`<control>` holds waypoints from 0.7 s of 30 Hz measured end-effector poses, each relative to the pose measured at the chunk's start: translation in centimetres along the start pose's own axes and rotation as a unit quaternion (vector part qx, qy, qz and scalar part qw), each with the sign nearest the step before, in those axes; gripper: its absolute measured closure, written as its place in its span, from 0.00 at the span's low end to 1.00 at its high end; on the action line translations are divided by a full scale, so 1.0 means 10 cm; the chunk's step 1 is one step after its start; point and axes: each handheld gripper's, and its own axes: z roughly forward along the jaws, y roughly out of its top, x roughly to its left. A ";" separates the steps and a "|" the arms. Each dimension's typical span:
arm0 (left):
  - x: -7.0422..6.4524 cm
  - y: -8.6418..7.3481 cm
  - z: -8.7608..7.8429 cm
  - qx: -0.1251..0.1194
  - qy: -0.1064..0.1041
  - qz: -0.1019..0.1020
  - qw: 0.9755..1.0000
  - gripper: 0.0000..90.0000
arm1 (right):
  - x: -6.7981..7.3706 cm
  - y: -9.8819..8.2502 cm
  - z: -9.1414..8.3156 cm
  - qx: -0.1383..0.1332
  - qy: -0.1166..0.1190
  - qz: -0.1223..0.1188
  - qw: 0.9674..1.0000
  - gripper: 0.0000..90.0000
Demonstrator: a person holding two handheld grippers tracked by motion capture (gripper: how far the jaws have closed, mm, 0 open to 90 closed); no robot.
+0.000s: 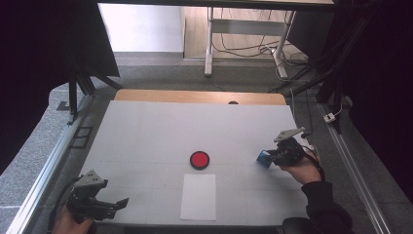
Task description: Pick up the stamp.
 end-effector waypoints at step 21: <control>0.03 0.00 0.00 -0.003 -0.007 -0.007 1.000 0.00 | 0.27 0.11 -0.22 -0.069 0.009 0.030 0.997 0.79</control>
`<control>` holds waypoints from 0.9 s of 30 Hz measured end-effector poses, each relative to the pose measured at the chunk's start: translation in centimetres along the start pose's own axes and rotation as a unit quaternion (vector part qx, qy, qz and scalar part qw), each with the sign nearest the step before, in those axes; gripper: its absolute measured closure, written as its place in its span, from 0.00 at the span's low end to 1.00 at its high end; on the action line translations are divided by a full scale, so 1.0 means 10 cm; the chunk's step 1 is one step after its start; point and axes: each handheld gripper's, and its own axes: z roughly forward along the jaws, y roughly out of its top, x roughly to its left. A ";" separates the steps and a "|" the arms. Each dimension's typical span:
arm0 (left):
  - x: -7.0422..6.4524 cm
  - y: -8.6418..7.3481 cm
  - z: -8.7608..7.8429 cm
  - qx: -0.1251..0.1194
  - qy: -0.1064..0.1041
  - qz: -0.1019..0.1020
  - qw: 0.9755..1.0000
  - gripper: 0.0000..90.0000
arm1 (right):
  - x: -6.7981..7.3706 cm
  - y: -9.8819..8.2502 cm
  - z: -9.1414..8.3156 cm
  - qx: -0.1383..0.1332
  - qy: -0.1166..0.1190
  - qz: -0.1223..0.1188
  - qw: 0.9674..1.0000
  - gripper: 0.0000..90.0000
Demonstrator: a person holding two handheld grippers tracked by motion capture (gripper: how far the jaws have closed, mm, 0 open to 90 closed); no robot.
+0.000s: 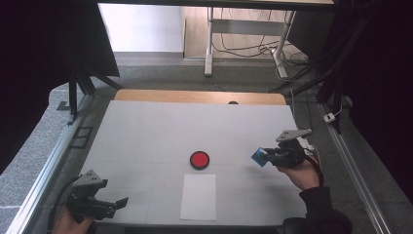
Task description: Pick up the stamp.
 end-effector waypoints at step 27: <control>0.01 0.00 0.00 -0.002 -0.011 -0.002 1.000 0.00 | 0.54 0.31 -0.06 -0.070 0.046 -0.026 0.996 0.79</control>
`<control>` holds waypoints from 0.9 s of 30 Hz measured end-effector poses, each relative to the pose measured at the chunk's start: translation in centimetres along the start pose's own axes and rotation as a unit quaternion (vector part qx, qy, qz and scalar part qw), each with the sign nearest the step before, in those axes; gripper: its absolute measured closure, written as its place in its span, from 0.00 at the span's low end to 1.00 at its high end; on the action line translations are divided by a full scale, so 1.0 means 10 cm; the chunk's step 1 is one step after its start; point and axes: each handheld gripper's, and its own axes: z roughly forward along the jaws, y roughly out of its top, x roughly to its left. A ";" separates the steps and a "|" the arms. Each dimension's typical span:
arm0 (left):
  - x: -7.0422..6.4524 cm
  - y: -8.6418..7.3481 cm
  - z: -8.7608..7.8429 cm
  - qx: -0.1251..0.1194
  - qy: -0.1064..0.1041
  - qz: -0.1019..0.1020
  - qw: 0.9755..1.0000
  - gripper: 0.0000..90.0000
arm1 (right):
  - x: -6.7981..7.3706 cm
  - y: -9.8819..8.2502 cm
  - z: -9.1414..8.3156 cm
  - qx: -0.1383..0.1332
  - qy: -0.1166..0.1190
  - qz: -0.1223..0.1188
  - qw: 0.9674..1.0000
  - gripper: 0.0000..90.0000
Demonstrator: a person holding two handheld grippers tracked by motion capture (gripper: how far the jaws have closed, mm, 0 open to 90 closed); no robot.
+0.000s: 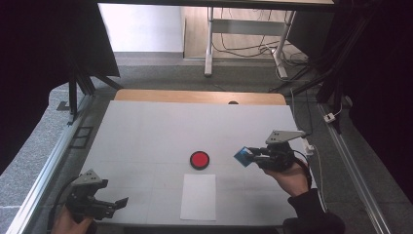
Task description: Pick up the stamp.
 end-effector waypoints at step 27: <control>0.02 -0.01 -0.02 -0.007 -0.021 0.006 1.000 0.00 | 0.48 0.37 0.44 -0.018 0.061 -0.029 0.998 0.79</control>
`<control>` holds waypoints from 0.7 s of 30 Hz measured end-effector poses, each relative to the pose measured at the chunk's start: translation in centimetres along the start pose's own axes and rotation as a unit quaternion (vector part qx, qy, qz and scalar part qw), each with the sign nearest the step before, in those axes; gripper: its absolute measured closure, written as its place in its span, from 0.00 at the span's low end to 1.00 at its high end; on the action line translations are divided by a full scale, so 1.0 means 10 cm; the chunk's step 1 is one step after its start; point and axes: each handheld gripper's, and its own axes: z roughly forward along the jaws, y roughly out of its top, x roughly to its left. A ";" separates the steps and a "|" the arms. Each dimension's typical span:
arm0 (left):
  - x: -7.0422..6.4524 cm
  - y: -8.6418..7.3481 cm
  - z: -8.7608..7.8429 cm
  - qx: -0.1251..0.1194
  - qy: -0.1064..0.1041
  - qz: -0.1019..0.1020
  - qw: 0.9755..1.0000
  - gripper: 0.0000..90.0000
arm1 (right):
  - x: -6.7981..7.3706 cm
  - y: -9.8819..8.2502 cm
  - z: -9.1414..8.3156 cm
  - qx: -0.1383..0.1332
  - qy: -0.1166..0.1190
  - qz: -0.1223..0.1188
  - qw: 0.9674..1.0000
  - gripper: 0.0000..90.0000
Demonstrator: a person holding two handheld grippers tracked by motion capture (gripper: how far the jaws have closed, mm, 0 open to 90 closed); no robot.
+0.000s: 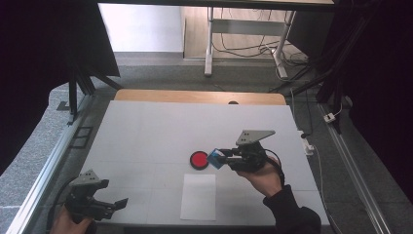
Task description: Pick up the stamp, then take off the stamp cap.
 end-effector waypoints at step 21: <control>-0.05 0.03 0.00 -0.009 -0.012 0.030 0.999 0.00 | 0.19 0.06 0.05 -0.017 0.046 -0.026 0.998 0.79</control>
